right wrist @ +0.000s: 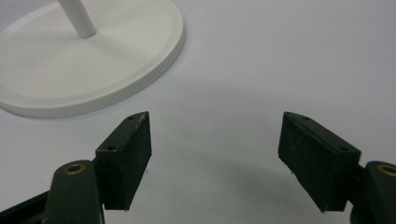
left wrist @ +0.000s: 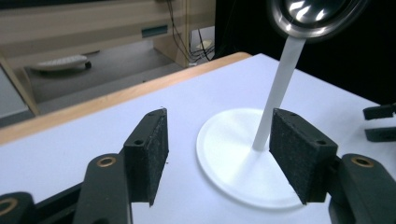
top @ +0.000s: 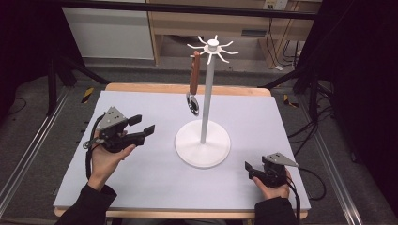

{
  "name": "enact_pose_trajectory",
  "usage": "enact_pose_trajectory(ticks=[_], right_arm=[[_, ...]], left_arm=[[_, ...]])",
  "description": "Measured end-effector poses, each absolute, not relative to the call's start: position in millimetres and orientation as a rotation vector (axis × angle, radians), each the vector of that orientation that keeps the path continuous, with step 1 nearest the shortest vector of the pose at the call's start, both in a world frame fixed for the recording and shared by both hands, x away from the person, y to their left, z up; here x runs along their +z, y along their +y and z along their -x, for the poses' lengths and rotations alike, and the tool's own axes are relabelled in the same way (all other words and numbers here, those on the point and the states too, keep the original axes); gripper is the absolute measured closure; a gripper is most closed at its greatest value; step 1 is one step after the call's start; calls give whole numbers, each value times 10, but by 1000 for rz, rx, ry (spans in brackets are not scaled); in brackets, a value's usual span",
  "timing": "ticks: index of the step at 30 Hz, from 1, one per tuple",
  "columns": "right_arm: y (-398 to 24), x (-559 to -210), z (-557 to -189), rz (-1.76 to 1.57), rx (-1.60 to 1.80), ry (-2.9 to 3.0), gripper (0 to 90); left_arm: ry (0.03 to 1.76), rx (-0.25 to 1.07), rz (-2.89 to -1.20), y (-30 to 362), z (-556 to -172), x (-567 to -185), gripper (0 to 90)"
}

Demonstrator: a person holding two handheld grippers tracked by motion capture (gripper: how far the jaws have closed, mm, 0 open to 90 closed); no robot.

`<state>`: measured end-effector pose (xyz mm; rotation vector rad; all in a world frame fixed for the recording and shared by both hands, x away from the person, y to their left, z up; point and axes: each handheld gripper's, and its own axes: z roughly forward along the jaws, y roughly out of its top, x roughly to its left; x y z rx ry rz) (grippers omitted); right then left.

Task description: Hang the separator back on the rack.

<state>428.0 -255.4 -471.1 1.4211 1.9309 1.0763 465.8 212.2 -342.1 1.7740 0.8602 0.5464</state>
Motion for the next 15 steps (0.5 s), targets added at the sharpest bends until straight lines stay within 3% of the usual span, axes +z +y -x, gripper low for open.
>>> enact_pose_trajectory(ticks=[15], right_arm=[[-2558, -4717, -4282, -1424, 1066, 1936, 256]], left_arm=[[1067, 536, -1748, 2697, -4641, -4123, 356]])
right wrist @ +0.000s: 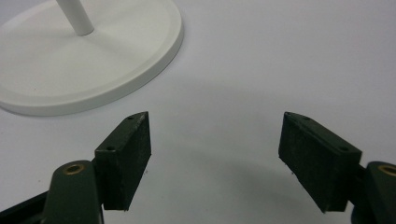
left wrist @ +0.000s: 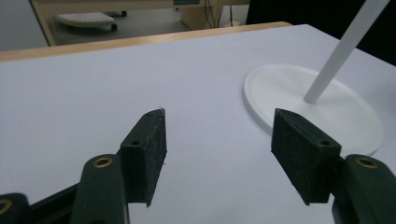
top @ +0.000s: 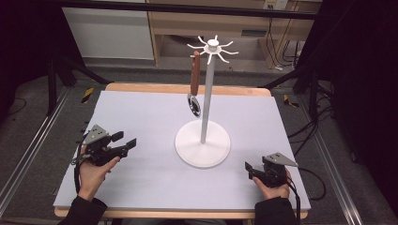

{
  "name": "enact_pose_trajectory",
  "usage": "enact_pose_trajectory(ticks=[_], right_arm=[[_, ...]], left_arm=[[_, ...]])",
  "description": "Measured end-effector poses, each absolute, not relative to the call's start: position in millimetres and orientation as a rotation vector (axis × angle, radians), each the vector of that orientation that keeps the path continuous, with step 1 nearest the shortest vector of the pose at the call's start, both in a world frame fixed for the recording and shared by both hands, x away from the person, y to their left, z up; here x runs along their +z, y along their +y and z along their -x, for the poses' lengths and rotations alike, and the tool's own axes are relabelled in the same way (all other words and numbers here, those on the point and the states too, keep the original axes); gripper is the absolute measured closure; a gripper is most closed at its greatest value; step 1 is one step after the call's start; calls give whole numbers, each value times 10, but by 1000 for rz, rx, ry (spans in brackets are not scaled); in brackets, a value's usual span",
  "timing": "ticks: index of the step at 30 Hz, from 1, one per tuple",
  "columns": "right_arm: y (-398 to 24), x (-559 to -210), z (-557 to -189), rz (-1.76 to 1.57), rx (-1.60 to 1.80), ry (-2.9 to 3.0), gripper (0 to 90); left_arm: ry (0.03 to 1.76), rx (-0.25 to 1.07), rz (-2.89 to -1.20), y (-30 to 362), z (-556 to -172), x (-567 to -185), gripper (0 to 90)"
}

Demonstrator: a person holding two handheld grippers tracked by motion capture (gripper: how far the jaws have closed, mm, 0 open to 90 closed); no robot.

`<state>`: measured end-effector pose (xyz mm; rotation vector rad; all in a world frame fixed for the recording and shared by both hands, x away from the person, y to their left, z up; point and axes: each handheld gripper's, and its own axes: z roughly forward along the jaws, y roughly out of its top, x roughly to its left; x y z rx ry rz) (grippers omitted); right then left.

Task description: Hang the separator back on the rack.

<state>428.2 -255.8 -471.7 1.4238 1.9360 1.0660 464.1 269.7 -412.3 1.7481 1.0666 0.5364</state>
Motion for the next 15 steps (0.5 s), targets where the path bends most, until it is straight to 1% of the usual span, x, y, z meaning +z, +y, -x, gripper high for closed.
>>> enact_pose_trajectory(ticks=[3, 8, 13, 15], right_arm=[[-2557, -4714, -4278, -1426, 1066, 1938, 255], [-2572, -4719, -4277, -1427, 1060, 1933, 250], [-2580, -4718, -4275, -1438, 1061, 1940, 246], [-2587, -4717, -4275, -1423, 1056, 1938, 242]], left_arm=[[1094, 571, -1769, 2784, -4643, -4184, 346], [1136, 562, -1764, 2890, -4613, -4281, 338], [1187, 584, -1770, 2941, -4617, -4397, 333], [1198, 613, -1795, 2942, -4618, -4438, 329]])
